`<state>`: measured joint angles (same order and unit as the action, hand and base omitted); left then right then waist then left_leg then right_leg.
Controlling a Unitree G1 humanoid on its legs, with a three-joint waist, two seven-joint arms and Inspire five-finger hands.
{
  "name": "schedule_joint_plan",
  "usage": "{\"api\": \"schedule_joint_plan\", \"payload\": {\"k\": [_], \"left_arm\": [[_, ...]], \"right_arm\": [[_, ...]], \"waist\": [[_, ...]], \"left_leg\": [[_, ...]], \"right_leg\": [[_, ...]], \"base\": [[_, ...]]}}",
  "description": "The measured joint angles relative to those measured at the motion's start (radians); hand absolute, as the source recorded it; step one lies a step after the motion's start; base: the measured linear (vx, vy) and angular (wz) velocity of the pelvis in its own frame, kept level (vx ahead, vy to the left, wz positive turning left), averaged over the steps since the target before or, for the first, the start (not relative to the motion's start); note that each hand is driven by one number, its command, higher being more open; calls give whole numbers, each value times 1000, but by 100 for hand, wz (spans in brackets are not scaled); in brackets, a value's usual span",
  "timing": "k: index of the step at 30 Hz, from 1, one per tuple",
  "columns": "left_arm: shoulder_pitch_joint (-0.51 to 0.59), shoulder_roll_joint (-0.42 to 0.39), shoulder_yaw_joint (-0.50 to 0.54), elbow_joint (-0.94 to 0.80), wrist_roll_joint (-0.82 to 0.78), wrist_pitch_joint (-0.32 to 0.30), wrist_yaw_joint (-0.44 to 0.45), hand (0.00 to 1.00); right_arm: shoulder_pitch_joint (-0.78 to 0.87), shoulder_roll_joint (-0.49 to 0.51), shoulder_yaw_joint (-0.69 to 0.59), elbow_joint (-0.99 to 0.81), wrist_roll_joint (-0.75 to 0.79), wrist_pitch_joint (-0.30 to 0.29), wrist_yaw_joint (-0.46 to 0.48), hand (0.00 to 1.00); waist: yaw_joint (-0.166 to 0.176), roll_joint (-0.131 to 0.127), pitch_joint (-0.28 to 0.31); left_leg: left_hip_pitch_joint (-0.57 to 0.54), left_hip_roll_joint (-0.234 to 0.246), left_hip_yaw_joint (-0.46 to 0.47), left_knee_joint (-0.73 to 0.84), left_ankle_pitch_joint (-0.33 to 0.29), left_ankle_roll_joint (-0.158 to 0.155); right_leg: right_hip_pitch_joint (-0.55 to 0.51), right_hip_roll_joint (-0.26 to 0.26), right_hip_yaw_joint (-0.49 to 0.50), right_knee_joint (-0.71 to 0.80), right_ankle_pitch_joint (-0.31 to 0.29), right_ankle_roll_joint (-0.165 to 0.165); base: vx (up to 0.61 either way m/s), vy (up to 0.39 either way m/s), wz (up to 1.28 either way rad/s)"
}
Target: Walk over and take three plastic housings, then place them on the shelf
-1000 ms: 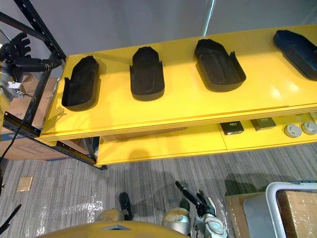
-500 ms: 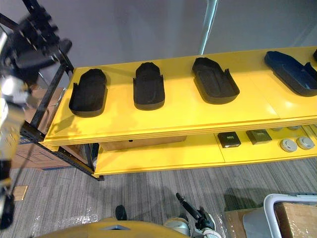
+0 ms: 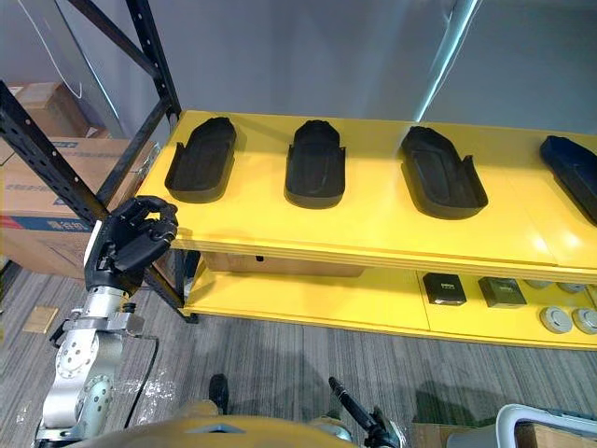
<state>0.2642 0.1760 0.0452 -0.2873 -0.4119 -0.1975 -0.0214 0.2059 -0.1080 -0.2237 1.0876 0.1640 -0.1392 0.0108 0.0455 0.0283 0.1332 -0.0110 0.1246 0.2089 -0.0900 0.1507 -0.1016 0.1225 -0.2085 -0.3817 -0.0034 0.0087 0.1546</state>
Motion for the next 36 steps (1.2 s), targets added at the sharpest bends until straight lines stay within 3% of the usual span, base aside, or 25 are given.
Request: {"api": "schedule_joint_plan", "payload": {"k": [6, 17, 23, 36], "left_arm": [[14, -1, 0, -35, 30, -71, 59, 0], [-79, 4, -9, -12, 72, -66, 153, 0], [-156, 41, 17, 154, 69, -58, 184, 0], [-233, 82, 54, 290, 69, -30, 216, 0]], "right_arm": [[-10, -2, 1, 7, 0, -2, 1, 100], [-47, -12, -3, 8, -2, -23, 14, 100], [-57, -17, -3, -23, -3, -22, 25, 100], [-71, -16, -3, -86, -3, -13, 32, 100]], "waist": [[-1, -1, 17], [-28, 14, 54], [-62, 29, 79], [-75, 31, 110]], "left_leg": [[-11, -4, -5, 0, 4, -4], [-15, -5, 20, 1, 8, 2], [-3, 5, 40, 0, -1, -7], [-13, 6, 62, 4, 6, 2]], "right_leg": [[-2, -1, -9, -5, 3, -3], [-23, -7, 22, 6, 7, 4], [-40, -3, 45, 27, -5, -7], [-86, -8, 80, 60, -11, -8]], "base": [[25, -5, 4], [18, -6, -7], [-54, -8, -12], [-4, 3, -6]]}}
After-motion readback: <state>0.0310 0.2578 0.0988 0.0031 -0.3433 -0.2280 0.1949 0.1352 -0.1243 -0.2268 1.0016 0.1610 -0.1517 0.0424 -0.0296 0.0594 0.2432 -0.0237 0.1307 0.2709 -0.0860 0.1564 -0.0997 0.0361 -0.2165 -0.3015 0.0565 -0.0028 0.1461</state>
